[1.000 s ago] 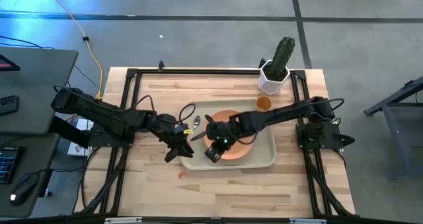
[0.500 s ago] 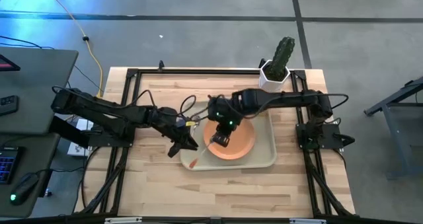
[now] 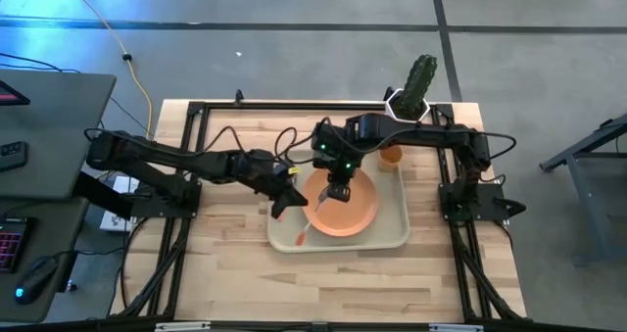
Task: Pick and place plate/cup/fork/spoon on tray
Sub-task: Put the orange fork on the brown serving tray to the left of the orange plate
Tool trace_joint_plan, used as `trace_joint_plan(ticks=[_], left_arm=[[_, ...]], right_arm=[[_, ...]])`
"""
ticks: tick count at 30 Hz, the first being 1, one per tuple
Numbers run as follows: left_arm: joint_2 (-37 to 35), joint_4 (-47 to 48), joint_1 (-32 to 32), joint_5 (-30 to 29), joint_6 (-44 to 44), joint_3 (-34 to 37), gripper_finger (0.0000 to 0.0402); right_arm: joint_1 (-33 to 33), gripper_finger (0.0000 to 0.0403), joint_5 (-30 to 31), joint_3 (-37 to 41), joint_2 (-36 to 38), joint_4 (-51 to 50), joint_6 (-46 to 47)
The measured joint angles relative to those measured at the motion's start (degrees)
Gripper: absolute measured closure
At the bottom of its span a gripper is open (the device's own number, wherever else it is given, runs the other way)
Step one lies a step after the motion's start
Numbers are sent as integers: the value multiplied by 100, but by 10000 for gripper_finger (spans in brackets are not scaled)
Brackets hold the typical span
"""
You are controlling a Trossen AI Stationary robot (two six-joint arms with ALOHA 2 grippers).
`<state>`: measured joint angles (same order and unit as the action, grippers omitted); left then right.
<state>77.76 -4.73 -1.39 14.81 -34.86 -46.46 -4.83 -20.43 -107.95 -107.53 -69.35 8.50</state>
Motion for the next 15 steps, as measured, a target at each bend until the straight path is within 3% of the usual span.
trace_joint_plan(ticks=[6, 9, 12, 15], left_arm=[[551, -864, -2, 16, -534, -21, 333], [733, -862, 6, -9, -556, -165, 322], [819, -643, 31, -159, -556, -329, 327], [854, -442, 31, -334, -425, -411, 360]], right_arm=[[-146, 403, -19, -211, 2, -120, -488], [-208, 403, -19, -255, 2, -115, -573], [-238, 403, -18, -257, 4, -139, -692], [-233, 403, -2, -257, 4, -124, -751]])
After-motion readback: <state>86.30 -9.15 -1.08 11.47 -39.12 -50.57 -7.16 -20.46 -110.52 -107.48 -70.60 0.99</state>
